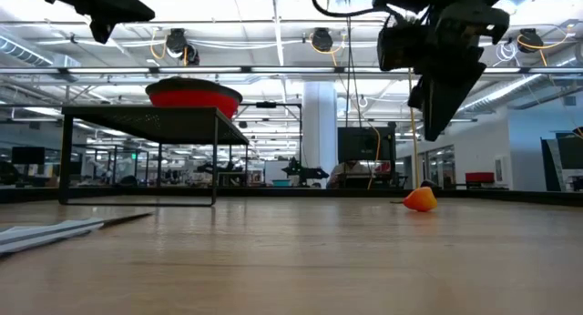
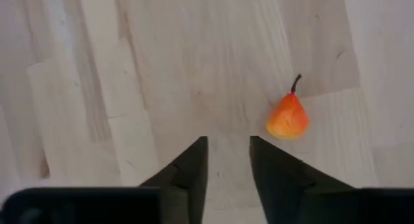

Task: Pick & Place Fruit
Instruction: Put the peach into the red strainer bowl on the shelf

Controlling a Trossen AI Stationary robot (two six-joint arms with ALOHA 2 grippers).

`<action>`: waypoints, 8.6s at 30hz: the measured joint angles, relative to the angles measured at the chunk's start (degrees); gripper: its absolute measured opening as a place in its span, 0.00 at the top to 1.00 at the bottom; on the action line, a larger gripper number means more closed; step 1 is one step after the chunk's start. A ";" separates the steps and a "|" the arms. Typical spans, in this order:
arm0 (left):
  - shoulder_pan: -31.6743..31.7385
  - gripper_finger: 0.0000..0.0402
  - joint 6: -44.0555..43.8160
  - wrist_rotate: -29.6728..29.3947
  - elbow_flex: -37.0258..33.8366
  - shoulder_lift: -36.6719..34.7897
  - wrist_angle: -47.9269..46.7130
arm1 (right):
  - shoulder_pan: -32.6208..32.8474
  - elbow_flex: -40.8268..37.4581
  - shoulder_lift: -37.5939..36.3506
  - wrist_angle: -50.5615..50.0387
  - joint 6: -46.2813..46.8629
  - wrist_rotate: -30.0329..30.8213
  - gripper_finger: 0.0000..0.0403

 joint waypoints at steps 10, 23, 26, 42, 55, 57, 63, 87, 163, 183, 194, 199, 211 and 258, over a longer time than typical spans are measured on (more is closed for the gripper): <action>0.00 0.96 1.03 0.52 0.00 0.00 0.00 | -4.28 -0.02 3.41 0.06 0.54 -2.67 0.50; 0.01 0.99 1.45 0.51 0.00 0.00 0.00 | -7.86 -1.32 3.87 4.05 0.64 -2.33 0.46; -0.01 0.99 1.27 0.51 0.00 0.00 0.00 | -7.86 -2.64 3.87 5.29 1.32 -1.01 0.46; -0.01 0.94 1.06 0.46 0.04 0.02 0.09 | -7.74 -10.98 3.87 15.69 4.04 0.72 0.47; 0.00 0.94 0.90 0.44 0.04 0.02 0.30 | -7.73 -17.25 3.74 22.64 5.22 2.01 0.47; -0.01 0.94 0.90 0.44 0.04 0.02 0.63 | -7.60 -17.67 3.70 23.64 5.26 2.09 0.47; -0.01 0.94 0.92 0.44 0.07 0.04 2.03 | -7.53 -17.73 3.75 24.25 4.48 3.43 0.47; 0.00 0.94 0.99 0.42 0.07 0.07 2.08 | -7.34 -17.77 3.92 25.58 -4.11 3.80 0.49; -14.54 0.43 8.63 17.90 34.43 61.51 28.11 | -8.52 -17.66 -15.08 77.28 6.27 -8.49 0.74; -14.52 0.43 8.38 11.34 36.52 65.85 30.84 | -8.58 -17.70 -15.08 77.14 5.38 -10.12 0.74; -14.52 0.54 7.34 12.32 36.52 65.83 32.71 | -8.58 -17.70 -15.08 75.90 4.72 -10.14 0.74; -14.70 0.68 7.52 12.51 36.52 65.83 32.41 | -8.60 -17.70 -15.08 75.90 4.72 -10.10 0.74; -14.72 0.97 7.51 16.11 36.52 65.83 30.11 | -8.63 -17.70 -15.03 75.73 4.72 -10.10 0.74; -9.46 1.00 4.30 -14.54 36.50 51.78 1.51 | -8.56 -17.66 -15.08 55.32 6.94 -14.62 0.55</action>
